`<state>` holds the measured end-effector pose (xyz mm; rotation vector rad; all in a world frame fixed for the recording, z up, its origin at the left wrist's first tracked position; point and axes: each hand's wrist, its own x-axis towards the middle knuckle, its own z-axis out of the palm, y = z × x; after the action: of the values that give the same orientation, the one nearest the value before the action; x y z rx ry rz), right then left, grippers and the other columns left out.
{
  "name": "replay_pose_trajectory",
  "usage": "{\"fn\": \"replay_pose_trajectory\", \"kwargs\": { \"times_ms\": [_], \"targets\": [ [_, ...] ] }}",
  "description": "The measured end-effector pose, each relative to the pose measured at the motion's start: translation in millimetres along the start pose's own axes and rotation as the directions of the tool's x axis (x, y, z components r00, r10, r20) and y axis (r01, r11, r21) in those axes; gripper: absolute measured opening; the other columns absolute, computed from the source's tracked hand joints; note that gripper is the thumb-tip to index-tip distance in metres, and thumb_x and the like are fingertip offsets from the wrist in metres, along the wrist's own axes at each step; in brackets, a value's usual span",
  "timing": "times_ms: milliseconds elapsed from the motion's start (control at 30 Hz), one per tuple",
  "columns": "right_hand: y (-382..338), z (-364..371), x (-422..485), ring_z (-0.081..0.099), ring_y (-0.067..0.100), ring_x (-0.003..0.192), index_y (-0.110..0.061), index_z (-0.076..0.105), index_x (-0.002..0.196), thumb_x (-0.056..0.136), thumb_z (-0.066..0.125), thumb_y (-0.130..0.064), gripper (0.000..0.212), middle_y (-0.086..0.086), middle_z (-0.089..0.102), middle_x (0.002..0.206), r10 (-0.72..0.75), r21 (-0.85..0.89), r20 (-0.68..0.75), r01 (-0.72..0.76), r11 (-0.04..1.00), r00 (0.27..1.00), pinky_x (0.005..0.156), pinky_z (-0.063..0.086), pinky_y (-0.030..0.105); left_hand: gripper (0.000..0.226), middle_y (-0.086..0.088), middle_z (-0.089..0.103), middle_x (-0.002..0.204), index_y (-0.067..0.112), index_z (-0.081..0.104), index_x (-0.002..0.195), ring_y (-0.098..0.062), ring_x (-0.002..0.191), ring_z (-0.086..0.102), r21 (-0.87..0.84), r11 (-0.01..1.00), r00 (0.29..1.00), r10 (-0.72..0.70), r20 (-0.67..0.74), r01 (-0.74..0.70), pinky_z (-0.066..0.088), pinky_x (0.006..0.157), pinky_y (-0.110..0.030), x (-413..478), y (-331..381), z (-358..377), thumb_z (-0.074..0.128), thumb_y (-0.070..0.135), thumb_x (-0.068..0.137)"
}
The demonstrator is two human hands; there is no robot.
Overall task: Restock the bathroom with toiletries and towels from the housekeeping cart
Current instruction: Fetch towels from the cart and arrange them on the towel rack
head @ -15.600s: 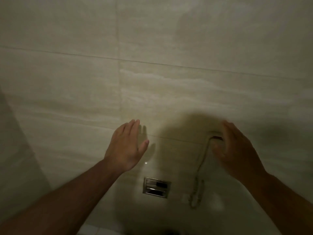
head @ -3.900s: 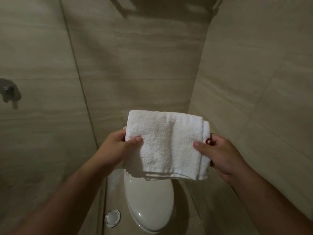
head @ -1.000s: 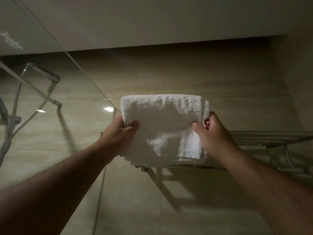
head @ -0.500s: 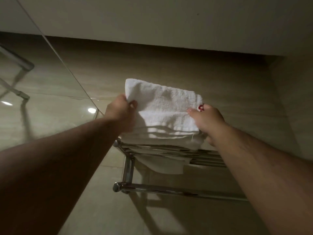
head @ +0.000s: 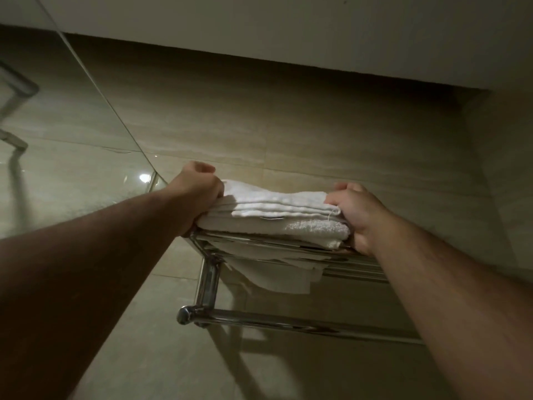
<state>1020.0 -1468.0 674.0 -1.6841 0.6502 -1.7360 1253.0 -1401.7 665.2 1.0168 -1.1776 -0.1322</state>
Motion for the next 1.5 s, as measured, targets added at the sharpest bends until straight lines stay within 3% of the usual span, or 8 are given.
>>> {"fn": "replay_pose_trajectory", "kwargs": {
  "times_ms": [200,500,600,767,900,1067,1300,1500],
  "targets": [
    [1.2,0.1,-4.8,0.072,0.031,0.067,-0.001,0.071,0.091,0.086,0.064,-0.003,0.008,0.017,0.073,0.085,0.015,0.049,-0.079,-0.011,0.999,0.997,0.073,0.060,0.053,0.013,-0.004,0.063,0.098,0.018,0.070,0.103,-0.022,0.087,0.061,-0.018,0.998,0.998,0.066,0.025,-0.065,0.049,0.060,-0.032,-8.3,6.4,0.1,0.061,0.024,0.096],
    [4.8,1.6,-0.5,0.072,0.033,0.087,-0.001,0.067,0.105,0.091,0.069,-0.017,0.022,0.018,0.071,0.101,-0.031,-0.003,-0.092,0.030,1.000,0.995,0.085,0.060,0.049,0.014,-0.002,0.063,0.091,0.021,0.067,0.084,-0.016,0.078,0.058,0.135,0.982,0.991,0.129,0.033,-0.132,0.055,0.072,-0.033,-5.2,1.1,0.2,0.061,0.017,0.096],
    [6.4,4.1,-0.7,0.062,0.021,0.085,-0.005,0.064,0.112,0.093,0.068,-0.032,0.033,0.007,0.064,0.104,-0.070,-0.187,-0.103,0.050,0.981,0.992,0.082,0.054,0.036,0.027,-0.017,0.069,0.110,0.003,0.070,0.106,-0.031,0.093,0.066,0.240,0.969,0.997,0.068,-0.039,-0.057,0.056,0.087,-0.046,-2.3,-0.2,-0.7,0.066,0.025,0.092],
    [3.1,4.2,-10.5,0.073,0.030,0.087,-0.012,0.069,0.097,0.089,0.068,-0.021,0.012,0.013,0.074,0.097,-0.100,-0.121,-0.009,0.098,0.988,0.995,0.084,0.060,0.050,0.025,-0.010,0.064,0.091,0.010,0.065,0.097,-0.024,0.071,0.062,0.115,0.992,0.999,-0.043,0.002,0.043,0.046,0.048,-0.030,-9.8,4.6,1.4,0.068,0.033,0.089],
    [5.0,5.7,-10.1,0.067,0.019,0.095,-0.020,0.066,0.112,0.091,0.071,-0.026,0.023,0.002,0.068,0.107,-0.185,-0.234,-0.101,0.158,0.959,0.978,0.080,0.058,0.038,0.014,0.001,0.070,0.083,0.016,0.074,0.100,-0.008,0.054,0.070,0.019,0.986,0.986,0.165,0.031,-0.166,0.050,0.043,-0.018,-14.6,0.2,-1.8,0.071,0.025,0.091],
    [6.2,10.7,-12.9,0.060,0.013,0.080,-0.020,0.066,0.103,0.091,0.064,-0.030,0.016,0.000,0.065,0.101,-0.259,-0.450,-0.164,0.162,0.878,0.952,0.054,0.039,0.024,0.033,-0.009,0.070,0.085,0.007,0.074,0.097,-0.021,0.072,0.063,0.349,0.920,0.973,0.219,-0.074,-0.180,0.052,0.064,-0.034,-6.5,-2.2,3.0,0.059,0.037,0.098],
    [12.1,26.0,-26.1,0.058,0.024,0.099,-0.029,0.068,0.095,0.091,0.043,-0.040,0.028,-0.005,0.065,0.101,-0.451,-0.709,-0.057,0.282,0.646,0.891,0.088,0.052,0.039,0.039,-0.002,0.067,0.084,0.022,0.071,0.087,-0.019,0.077,0.060,0.597,0.729,0.929,0.362,0.078,-0.334,0.045,0.068,-0.032,-11.7,2.3,7.3,0.041,0.046,0.098],
    [15.1,29.9,-27.8,0.058,0.019,0.073,-0.023,0.061,0.078,0.093,0.043,-0.037,0.027,-0.005,0.063,0.076,-0.464,-0.765,-0.056,0.261,0.589,0.884,0.072,0.050,0.035,0.047,-0.002,0.055,0.077,0.019,0.061,0.080,-0.015,0.072,0.048,0.772,0.562,0.932,0.346,0.106,-0.296,0.039,0.073,-0.036,-13.8,1.3,15.2,0.029,0.046,0.101]
  ]
}}
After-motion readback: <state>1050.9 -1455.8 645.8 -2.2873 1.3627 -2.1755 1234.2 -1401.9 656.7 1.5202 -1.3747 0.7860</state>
